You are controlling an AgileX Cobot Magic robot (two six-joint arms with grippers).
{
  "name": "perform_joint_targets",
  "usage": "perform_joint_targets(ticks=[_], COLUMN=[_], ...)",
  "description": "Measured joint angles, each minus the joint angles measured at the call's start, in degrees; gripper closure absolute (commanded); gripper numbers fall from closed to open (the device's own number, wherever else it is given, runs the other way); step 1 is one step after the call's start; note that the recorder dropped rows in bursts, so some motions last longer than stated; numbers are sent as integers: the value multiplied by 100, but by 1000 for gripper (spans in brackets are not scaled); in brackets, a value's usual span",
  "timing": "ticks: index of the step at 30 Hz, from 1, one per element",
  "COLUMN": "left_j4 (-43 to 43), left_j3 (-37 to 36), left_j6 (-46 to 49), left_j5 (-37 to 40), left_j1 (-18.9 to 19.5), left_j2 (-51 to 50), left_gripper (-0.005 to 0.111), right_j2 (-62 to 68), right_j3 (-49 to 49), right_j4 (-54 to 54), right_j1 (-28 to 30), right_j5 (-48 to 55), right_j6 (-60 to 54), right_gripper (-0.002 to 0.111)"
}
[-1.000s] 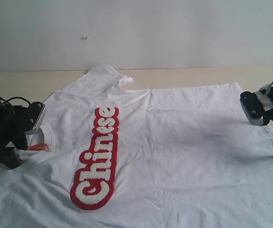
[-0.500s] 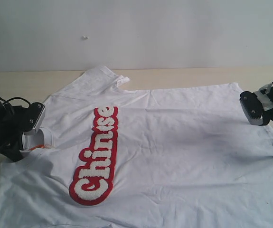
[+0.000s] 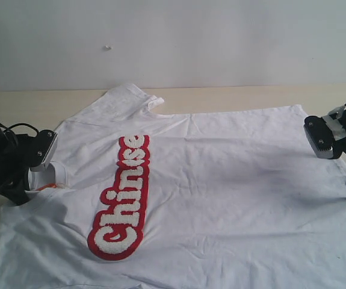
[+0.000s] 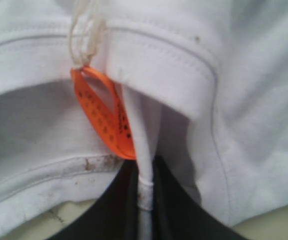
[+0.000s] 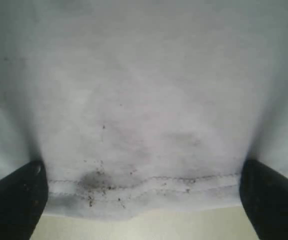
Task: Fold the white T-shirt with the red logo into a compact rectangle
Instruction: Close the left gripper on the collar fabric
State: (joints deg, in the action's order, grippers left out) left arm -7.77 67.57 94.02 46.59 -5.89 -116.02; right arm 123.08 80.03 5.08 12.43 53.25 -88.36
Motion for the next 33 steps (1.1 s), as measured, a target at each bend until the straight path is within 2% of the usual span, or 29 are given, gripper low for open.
perform_joint_targets(ticks=[33], left_j4=[0], left_j3=[0], left_j6=[-1], left_j5=[-1], left_j1=[0], left_j2=[0], left_gripper=[107], right_j2=[0], right_j3=[0], right_j4=[-113], right_j1=[0], right_j5=[0], right_j6=[9], right_gripper=[3])
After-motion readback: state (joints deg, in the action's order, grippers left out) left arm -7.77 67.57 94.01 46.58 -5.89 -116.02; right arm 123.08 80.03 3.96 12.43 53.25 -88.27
